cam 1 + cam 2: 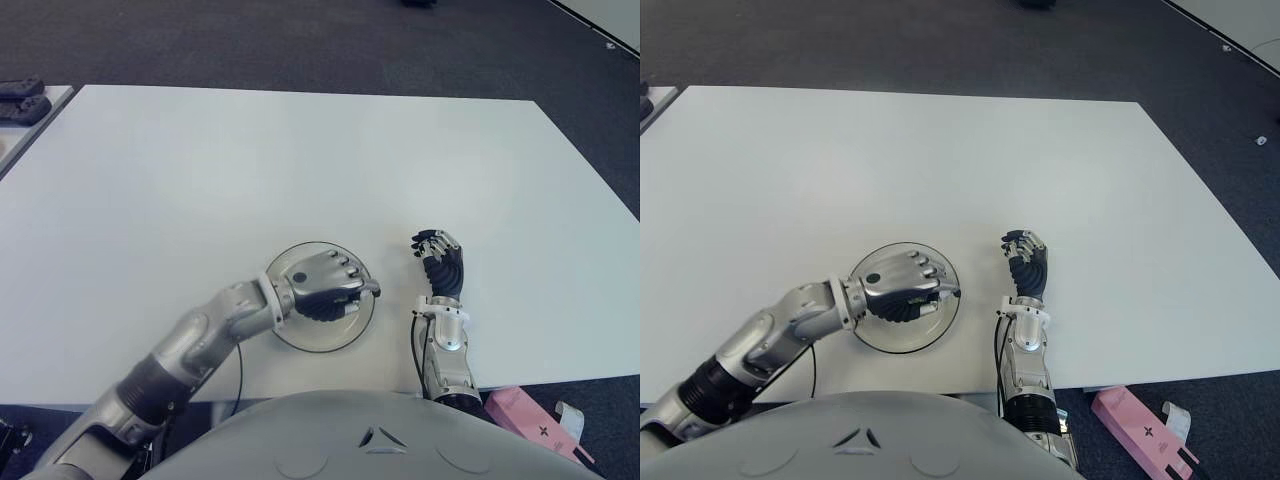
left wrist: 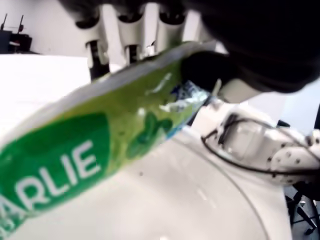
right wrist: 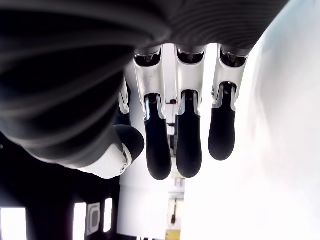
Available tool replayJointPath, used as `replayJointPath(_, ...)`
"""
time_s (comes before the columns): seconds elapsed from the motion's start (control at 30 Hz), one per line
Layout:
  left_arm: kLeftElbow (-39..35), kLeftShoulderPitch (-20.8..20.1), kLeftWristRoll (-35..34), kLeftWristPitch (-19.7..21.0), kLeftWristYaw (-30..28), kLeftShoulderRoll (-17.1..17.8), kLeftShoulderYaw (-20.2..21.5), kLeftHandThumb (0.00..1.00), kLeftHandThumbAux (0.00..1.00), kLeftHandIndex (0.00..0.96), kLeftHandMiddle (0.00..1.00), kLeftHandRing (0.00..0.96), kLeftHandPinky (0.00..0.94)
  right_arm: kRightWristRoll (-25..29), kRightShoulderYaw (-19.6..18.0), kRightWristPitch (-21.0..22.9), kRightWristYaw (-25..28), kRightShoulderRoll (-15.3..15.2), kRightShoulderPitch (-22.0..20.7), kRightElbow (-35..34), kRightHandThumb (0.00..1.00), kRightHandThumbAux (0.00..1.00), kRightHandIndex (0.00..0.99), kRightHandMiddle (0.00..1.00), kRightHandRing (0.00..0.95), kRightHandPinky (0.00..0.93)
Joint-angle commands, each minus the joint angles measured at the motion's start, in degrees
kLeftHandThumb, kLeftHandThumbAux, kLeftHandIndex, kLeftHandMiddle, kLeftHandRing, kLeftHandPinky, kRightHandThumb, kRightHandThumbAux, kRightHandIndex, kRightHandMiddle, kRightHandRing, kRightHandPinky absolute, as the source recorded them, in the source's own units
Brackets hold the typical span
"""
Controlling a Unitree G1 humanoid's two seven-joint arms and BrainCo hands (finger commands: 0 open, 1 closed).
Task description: Put the toothpaste on the table into the plate.
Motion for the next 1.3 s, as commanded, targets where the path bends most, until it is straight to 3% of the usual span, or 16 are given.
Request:
replayJointPath(0.03, 2.90, 1.05, 1.73, 0.67, 2.71, -1.00, -0.38, 0.846, 0.669, 0.404, 0.571, 0.883, 0.887, 0.90, -0.10, 0.90, 0.10, 0.53, 1.20, 0.27, 0.710, 0.730, 0.432, 0.505, 0.506, 0.508)
replayJointPath(0.23, 6.67, 2.86, 0.15, 0.63, 5.40, -1.26, 0.52, 0.846, 0.670, 0.402, 0.569, 0.877, 0.875, 0.66, 0.04, 1.46, -0.15, 0.62, 1.69, -0.60, 0.710, 0.730, 0.432, 0.504, 0.507, 0.512)
replayJointPath(0.47, 7.92, 3.21, -0.03, 1.04, 5.91, -1.12, 0.92, 0.840, 0.671, 0.393, 0.564, 0.773, 0.735, -0.16, 0.24, 1.83, -0.65, 0.54, 1.92, -0.93, 0.709, 0.730, 0.432, 0.501, 0.506, 0.512)
replayJointPath(0.7, 7.46, 3.60, 1.03, 1.83, 6.67, -0.92, 1.20, 0.829, 0.676, 0.378, 0.557, 0.711, 0.674, -0.10, 0.21, 2.17, -0.89, 0.63, 1.89, -0.91, 0.709, 0.730, 0.432, 0.500, 0.508, 0.510)
replayJointPath(0.8, 8.09, 3.78, 2.30, 1.88, 9.23, -1.27, 1.29, 0.822, 0.681, 0.366, 0.538, 0.595, 0.575, 0.00, 0.22, 2.39, -0.80, 0.61, 1.87, -0.94, 0.709, 0.730, 0.431, 0.499, 0.508, 0.507)
replayJointPath(0.87, 9.25, 3.98, 2.72, 1.32, 12.23, -1.75, 1.37, 0.741, 0.698, 0.393, 0.523, 0.559, 0.546, 0.05, 0.25, 2.60, -0.69, 0.55, 1.85, -0.95, 0.709, 0.730, 0.432, 0.499, 0.507, 0.508)
replayJointPath(0.97, 10.92, 4.01, 2.65, 0.34, 15.75, -2.18, 1.31, 0.510, 0.577, 0.269, 0.480, 0.505, 0.466, 0.18, 0.27, 2.72, -0.51, 0.50, 1.83, -0.97, 0.708, 0.730, 0.431, 0.499, 0.506, 0.504)
replayJointPath(1.07, 12.10, 3.77, 2.57, -0.69, 18.44, -2.29, 1.15, 0.435, 0.474, 0.161, 0.452, 0.476, 0.436, 0.35, 0.29, 2.77, -0.27, 0.45, 1.82, -0.99, 0.708, 0.730, 0.432, 0.499, 0.504, 0.503)
replayJointPath(1.2, 12.00, 3.62, 2.19, -1.40, 20.01, -1.75, 1.45, 0.403, 0.421, 0.092, 0.413, 0.429, 0.379, 0.41, 0.16, 2.92, -0.26, 0.43, 1.66, -0.83, 0.709, 0.730, 0.432, 0.498, 0.506, 0.508)
replayJointPath(1.3, 9.86, 3.98, 1.49, -0.75, 18.89, -1.09, 2.31, 0.356, 0.446, 0.029, 0.258, 0.273, 0.253, 0.32, 0.10, 3.18, -0.36, 0.41, 1.58, -0.81, 0.709, 0.730, 0.432, 0.497, 0.510, 0.512)
